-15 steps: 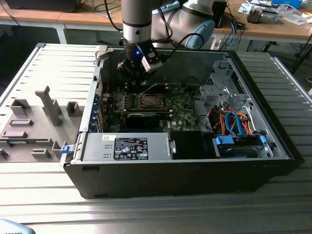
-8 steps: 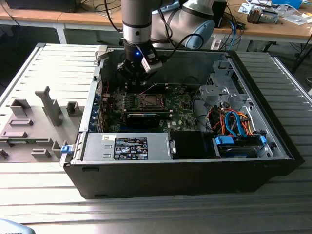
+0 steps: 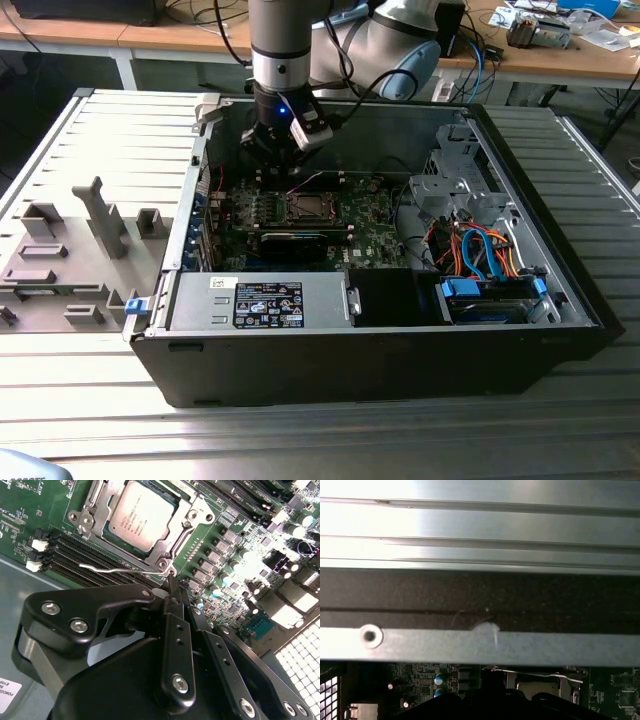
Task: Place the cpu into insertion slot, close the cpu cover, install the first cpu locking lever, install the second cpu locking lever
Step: 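Install the first cpu locking lever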
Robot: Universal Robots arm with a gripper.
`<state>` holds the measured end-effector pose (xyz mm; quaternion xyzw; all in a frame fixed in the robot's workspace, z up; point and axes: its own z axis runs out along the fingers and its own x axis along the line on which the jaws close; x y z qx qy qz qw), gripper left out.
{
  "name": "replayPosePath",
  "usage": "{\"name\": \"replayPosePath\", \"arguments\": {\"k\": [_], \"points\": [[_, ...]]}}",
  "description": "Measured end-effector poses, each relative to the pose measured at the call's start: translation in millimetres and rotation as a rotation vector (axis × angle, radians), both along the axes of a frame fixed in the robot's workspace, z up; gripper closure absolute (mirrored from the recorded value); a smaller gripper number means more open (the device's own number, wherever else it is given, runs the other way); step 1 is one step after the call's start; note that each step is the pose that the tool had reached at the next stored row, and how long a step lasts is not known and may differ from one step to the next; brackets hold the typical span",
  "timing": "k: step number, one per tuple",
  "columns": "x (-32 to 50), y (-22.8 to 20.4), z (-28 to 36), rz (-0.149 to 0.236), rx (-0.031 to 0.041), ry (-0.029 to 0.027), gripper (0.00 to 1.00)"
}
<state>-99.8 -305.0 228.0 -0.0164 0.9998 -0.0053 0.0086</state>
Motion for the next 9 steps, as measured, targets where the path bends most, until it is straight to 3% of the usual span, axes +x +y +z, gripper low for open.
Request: {"name": "replayPosePath", "arguments": {"k": [9], "points": [[0.0,0.1,-2.1,0.000,0.0000,0.0001,0.89]]}}
